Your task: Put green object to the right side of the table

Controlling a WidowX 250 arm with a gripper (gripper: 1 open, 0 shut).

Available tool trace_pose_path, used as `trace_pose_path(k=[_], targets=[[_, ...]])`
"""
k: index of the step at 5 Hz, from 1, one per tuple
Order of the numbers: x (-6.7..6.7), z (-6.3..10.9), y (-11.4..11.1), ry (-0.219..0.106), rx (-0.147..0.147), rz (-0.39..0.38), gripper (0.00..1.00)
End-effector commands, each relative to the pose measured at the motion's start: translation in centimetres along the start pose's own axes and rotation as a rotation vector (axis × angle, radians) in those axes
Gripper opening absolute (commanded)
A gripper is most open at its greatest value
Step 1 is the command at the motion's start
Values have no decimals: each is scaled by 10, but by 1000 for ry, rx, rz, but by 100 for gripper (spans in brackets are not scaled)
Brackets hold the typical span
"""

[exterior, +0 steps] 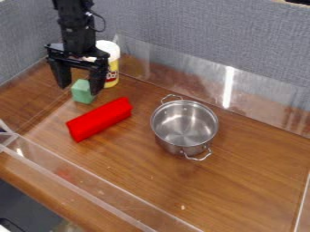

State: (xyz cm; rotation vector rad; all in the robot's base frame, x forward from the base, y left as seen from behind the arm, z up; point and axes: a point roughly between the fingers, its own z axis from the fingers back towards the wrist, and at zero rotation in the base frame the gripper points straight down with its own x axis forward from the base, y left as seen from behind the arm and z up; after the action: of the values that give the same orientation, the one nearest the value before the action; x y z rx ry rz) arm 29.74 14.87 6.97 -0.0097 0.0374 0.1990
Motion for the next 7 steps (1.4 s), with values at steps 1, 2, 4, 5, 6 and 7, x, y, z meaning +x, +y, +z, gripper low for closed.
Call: trace_pose_path(k=[1,2,4,5,6,7], targets=[[8,21,1,-78,24,3,100],[10,13,1,-65,30,6,0],[9,28,-2,-97,34,-14,0],[6,46,-6,-134,35,-26,0],[2,85,-15,-209,33,-46,0],[-2,112,-21,-252,27,-67,0]])
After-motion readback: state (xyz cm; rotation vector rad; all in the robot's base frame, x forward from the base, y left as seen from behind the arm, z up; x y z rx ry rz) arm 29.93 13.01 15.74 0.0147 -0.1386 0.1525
